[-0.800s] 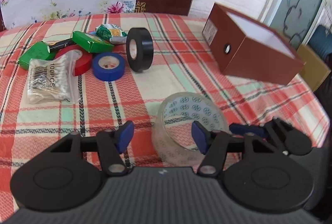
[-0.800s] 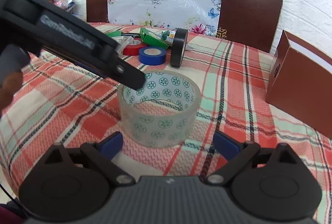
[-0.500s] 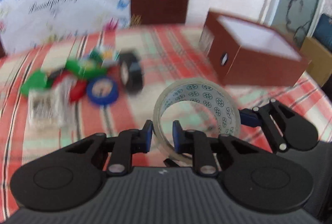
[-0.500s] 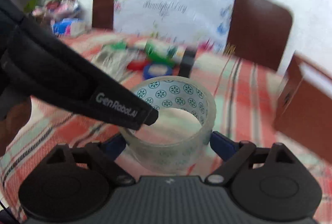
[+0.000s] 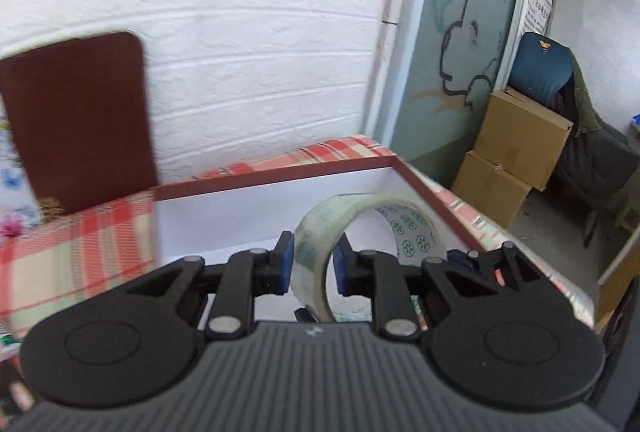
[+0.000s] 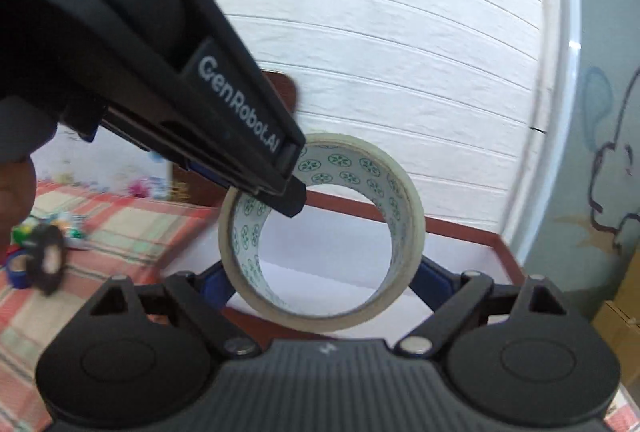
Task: Organize objects
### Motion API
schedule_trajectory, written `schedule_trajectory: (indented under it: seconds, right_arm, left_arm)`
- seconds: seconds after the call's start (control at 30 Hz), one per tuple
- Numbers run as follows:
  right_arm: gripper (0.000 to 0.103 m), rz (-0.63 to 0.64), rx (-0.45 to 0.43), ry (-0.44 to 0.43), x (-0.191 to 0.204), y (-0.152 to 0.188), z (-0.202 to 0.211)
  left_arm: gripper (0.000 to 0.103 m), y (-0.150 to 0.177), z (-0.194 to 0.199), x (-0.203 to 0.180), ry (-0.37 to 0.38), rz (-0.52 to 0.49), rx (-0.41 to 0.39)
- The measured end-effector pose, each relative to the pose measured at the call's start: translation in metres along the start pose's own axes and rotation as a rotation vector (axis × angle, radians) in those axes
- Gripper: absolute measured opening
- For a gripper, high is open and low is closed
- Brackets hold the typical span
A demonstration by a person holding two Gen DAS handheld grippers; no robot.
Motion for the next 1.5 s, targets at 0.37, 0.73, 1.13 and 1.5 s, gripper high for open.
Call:
schedule_trajectory:
  seconds: [0.37, 0.73, 1.13, 1.5]
  right_arm:
    - [0.101, -0.051, -0.01, 0.098, -0.054, 0.032, -0.012]
    - [0.097, -0.149, -0.031, 0.036, -0.038, 0.044, 0.025]
    - [0.056, -0.059, 0.021, -0.188, 0.074, 0.055, 0.054]
    - [0.042, 0.094, 0.179, -0.432, 0.227, 0.025, 0.022]
  left_arm:
    - [0.056, 0.005, -0.038, -0.012, -0.067, -0.013, 0.084]
    - [0.056, 0.029, 0.034, 0.025, -0.182, 0.002, -0.005]
    - [0.057, 0.191, 0.097, 0.174, -0.441, 0.225, 0.068]
    - [0.061, 0.276, 0.121, 0.266, -0.531, 0.414, -0.054]
Point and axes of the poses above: each gripper's, at about its wrist camera, not at the fingertips, and z roughly against the way its jaws point, x to its left, y to its underside, the point moved 10 cm from there along -z, roughly the way its jaws point, and after that the axes turned 14 degrees about x, right-handed, at the moved point
